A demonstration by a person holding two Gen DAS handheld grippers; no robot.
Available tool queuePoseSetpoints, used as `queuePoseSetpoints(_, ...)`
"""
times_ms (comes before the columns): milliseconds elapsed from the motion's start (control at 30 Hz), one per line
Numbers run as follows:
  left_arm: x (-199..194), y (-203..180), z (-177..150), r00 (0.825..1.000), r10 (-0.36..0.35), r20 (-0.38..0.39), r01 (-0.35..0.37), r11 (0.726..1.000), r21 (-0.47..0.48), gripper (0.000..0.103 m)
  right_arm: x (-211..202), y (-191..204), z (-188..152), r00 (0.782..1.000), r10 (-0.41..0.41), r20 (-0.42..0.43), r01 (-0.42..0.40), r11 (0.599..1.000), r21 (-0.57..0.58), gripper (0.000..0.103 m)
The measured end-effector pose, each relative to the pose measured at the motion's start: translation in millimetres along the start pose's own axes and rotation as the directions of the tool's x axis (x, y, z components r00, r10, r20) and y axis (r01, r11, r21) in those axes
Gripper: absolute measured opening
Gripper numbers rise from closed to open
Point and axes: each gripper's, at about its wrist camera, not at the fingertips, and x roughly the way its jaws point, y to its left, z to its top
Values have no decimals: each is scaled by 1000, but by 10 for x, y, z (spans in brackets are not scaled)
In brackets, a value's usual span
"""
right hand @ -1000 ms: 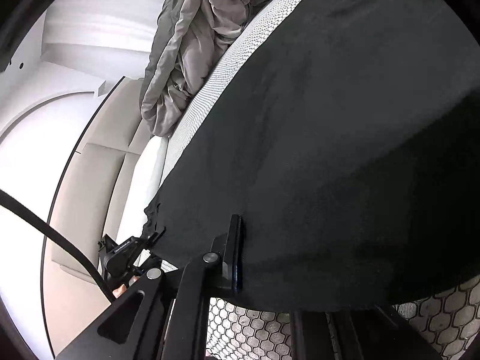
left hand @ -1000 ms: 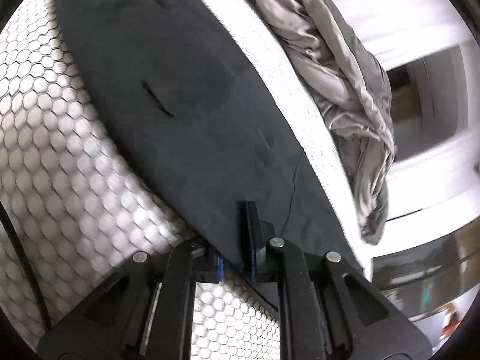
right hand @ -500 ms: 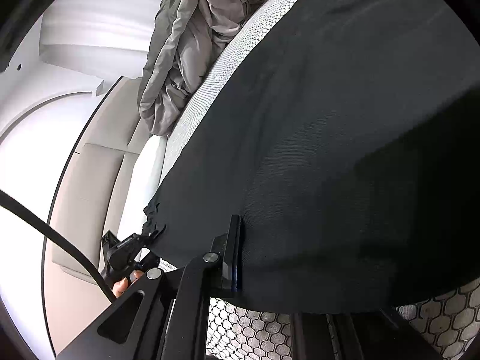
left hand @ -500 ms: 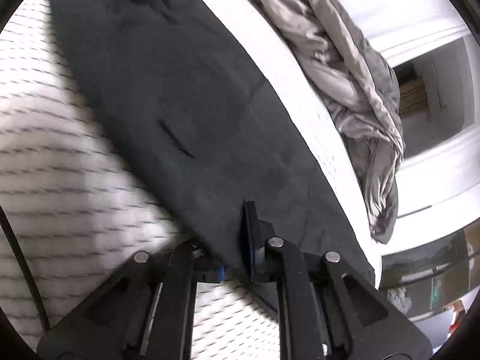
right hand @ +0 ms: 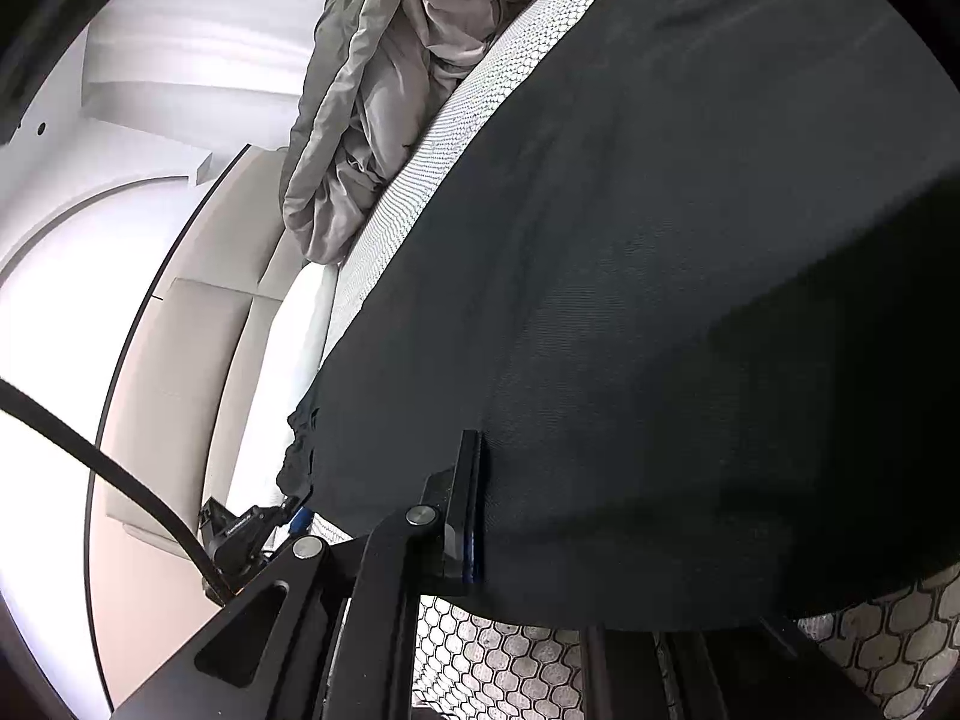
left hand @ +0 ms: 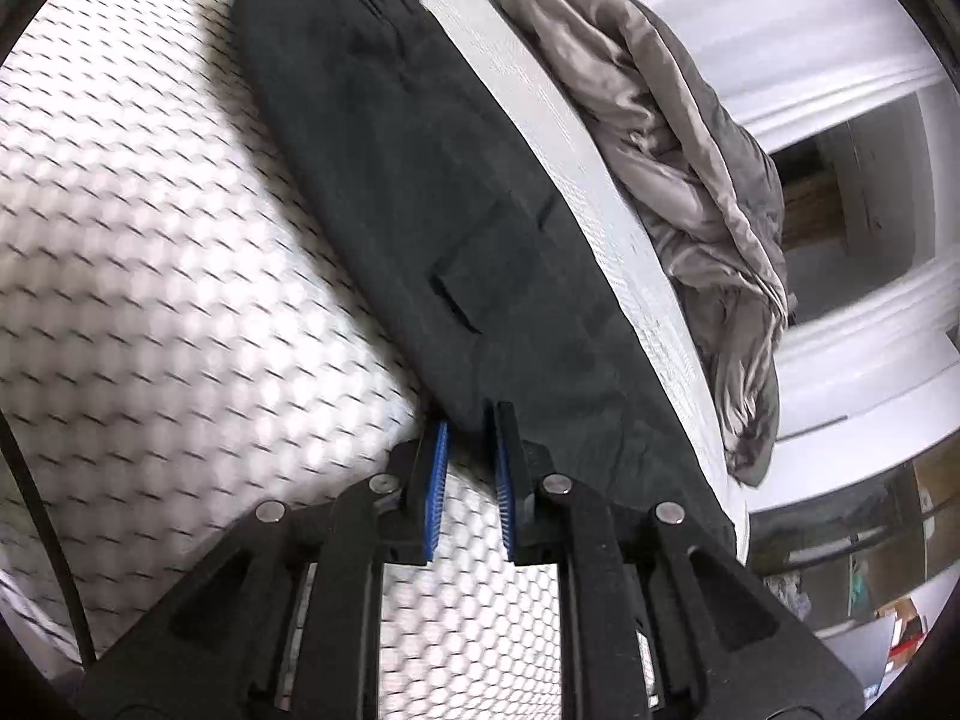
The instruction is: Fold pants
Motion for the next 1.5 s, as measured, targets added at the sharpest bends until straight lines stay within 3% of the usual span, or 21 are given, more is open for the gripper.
queuePoseSetpoints(100, -55, 102, 65, 1000, -4, 3, 4, 999, -32, 12, 0, 1, 3, 1000, -3, 1, 3, 1000, -4, 9)
queuePoseSetpoints(200, -76, 127, 129, 999, 39, 20, -39, 999, -28, 12, -1, 3, 0, 1000, -6, 3, 6, 1000, -6, 9)
queuePoseSetpoints(467, -29, 415, 587, 994, 72, 87, -58, 986, -156, 11, -1, 4, -15, 1000, -7, 4, 7, 1000, -7, 9)
queuePoseSetpoints(500, -81, 453, 641, 987, 102, 123, -81, 984, -161, 11, -3, 0, -16, 1000, -5, 3, 5, 1000, -8, 9)
queuePoseSetpoints(633, -491, 647, 723, 935, 222, 278, -162, 961, -223, 11, -9, -11, -16, 1000, 2, -1, -2, 1000, -5, 9)
queuePoseSetpoints(800, -463, 684, 699, 965, 169, 202, -128, 971, -201, 13, -1, -5, -10, 1000, -4, -1, 4, 1000, -8, 9)
queuePoseSetpoints(900, -312, 557, 746, 974, 149, 173, -128, 983, -130, 33, 0, 3, -9, 1000, -9, 2, 9, 1000, -11, 9)
queuePoseSetpoints(967, -206, 468, 772, 971, 169, 171, -154, 984, -93, 37, -5, -3, -7, 1000, -8, 1, 8, 1000, -11, 9)
queuePoseSetpoints(1000, -181, 405, 742, 969, 175, 176, -163, 983, -83, 35, -7, -5, -2, 1000, -8, 1, 8, 1000, -12, 9)
queuePoseSetpoints(1033, -172, 398, 743, 966, 185, 183, -173, 982, -79, 17, -8, -8, 3, 1000, -7, 0, 7, 1000, -12, 9)
queuePoseSetpoints(1067, -173, 398, 747, 960, 205, 189, -191, 977, -89, 8, -12, -6, -5, 1000, -6, -1, 6, 1000, -10, 9)
queuePoseSetpoints(1200, -344, 601, 739, 931, 251, 263, -194, 955, -224, 8, -17, -10, -2, 1000, 0, -3, 0, 1000, -11, 9)
queuePoseSetpoints(1267, -376, 592, 693, 937, 250, 245, -196, 955, -223, 8, -2, -5, 10, 1000, -1, -3, 0, 1000, -12, 9)
queuePoseSetpoints(1333, -404, 506, 576, 952, 217, 214, -180, 967, -181, 9, 4, -9, 21, 1000, 2, -7, -2, 1000, -9, 9)
queuePoseSetpoints(1400, -340, 413, 401, 980, 150, 132, -135, 984, -117, 14, 12, -11, 33, 1000, 3, -9, -3, 1000, -4, 9)
queuePoseSetpoints(1500, -174, 213, 126, 997, 78, 24, -77, 997, -28, 19, -3, -23, 23, 1000, 3, -7, -3, 1000, -11, 9)
